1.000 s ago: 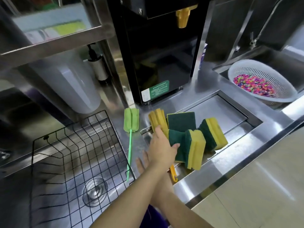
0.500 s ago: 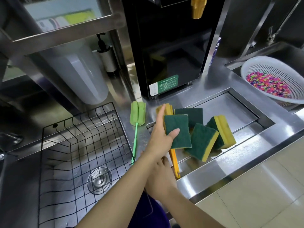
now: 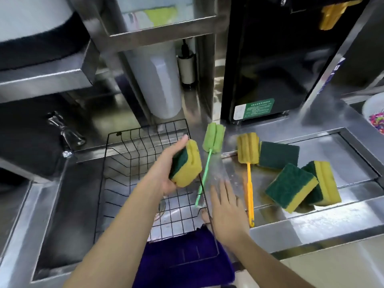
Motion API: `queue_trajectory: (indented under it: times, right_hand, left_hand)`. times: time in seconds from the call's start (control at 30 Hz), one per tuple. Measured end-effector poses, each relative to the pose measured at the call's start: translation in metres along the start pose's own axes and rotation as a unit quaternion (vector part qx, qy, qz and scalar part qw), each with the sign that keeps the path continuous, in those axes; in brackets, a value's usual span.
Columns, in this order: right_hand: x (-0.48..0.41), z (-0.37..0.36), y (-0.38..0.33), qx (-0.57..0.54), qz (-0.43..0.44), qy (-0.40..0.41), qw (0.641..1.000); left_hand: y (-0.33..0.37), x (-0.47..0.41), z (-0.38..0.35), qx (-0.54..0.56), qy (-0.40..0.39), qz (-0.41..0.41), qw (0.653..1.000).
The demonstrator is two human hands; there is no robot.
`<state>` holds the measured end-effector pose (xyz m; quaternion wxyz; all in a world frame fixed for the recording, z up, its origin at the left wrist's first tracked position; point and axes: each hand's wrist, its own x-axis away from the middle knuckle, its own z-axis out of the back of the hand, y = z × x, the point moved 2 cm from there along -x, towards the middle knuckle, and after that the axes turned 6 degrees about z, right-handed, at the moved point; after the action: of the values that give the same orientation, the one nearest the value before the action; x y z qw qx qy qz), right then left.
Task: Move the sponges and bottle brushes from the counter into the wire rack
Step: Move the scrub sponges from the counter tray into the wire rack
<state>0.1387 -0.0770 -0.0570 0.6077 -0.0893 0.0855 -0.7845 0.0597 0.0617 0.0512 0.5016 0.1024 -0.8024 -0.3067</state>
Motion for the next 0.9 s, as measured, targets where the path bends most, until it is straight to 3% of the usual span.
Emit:
queue_trajectory:
  times: [0.17, 0.3, 0.43, 0.7, 0.83, 0.9]
  right_hand:
    - [-0.002, -0.001, -0.001, 0.007, -0.005, -0.005, 1.0]
    - [-0.001, -0.002, -0.001, 0.017, -0.012, -0.014, 1.0]
    - [-0.002, -0.003, -0.001, 0.033, -0.012, -0.016, 0.999]
    - [-0.001, -0.004, -0.001, 0.036, -0.018, -0.02, 0.999]
    - [-0.001, -0.006, 0.0, 0.032, -0.024, -0.02, 0.999]
    - [-0.001, -0.006, 0.0, 0.029, -0.027, -0.021, 0.999]
  left_hand:
    - [0.003, -0.006, 0.055, -0.072, 0.24, -0.06, 0.966]
    - [0.013, -0.019, 0.073, -0.081, 0.283, -0.082, 0.952]
    - [0.027, -0.049, 0.072, -0.222, 0.349, -0.109, 0.904]
    - [0.026, -0.088, 0.042, -0.372, 0.368, -0.121, 0.844]
    - [0.028, -0.093, 0.046, -0.429, 0.334, -0.129, 0.829]
    - [0.028, -0.094, 0.052, -0.433, 0.304, -0.136, 0.838]
